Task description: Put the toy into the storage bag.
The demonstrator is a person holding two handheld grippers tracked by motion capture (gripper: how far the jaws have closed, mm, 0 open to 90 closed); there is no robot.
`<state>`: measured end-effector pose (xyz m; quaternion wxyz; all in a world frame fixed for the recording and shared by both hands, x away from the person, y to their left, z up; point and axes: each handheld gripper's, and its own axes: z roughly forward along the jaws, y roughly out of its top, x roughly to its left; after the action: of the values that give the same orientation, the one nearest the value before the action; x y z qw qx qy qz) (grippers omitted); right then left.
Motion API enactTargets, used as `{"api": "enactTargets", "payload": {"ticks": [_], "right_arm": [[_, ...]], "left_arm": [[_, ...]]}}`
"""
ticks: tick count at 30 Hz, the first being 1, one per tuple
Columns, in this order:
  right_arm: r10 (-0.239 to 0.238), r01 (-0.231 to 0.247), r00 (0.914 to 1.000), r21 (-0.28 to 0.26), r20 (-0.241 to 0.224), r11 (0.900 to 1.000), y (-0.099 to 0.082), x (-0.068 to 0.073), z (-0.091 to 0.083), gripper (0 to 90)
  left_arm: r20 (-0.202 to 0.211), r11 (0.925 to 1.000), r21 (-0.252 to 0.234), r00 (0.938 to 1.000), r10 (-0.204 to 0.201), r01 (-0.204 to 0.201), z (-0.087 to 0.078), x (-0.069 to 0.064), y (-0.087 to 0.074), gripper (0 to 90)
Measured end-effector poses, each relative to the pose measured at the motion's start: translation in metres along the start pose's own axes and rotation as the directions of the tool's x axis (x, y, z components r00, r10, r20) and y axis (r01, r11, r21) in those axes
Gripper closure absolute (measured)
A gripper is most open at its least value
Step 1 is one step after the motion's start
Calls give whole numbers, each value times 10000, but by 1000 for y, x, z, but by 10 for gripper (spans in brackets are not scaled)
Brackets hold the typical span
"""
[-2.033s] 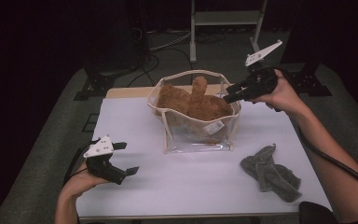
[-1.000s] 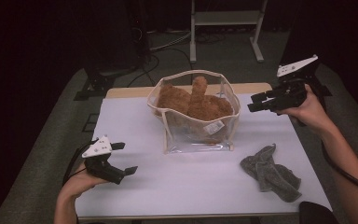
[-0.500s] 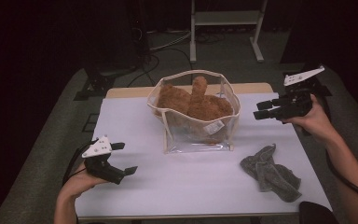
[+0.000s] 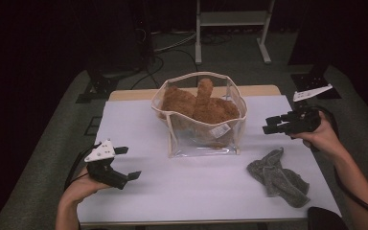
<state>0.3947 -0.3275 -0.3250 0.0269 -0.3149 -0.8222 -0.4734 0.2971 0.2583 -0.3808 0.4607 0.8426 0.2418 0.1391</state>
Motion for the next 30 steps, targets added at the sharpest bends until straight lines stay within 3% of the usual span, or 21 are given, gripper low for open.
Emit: {"api": "enactTargets", "payload": {"ticks": [18, 30], "right_arm": [[498, -496, 9987, 141, -140, 9987, -34, -6, 10, 395], [777, -780, 9967, -121, -248, 9969, -52, -8, 11, 390]], "left_arm": [[19, 9999, 122, 10000, 45, -45, 2, -1, 0, 12], [41, 9999, 127, 9999, 91, -92, 2, -2, 2, 12]]}}
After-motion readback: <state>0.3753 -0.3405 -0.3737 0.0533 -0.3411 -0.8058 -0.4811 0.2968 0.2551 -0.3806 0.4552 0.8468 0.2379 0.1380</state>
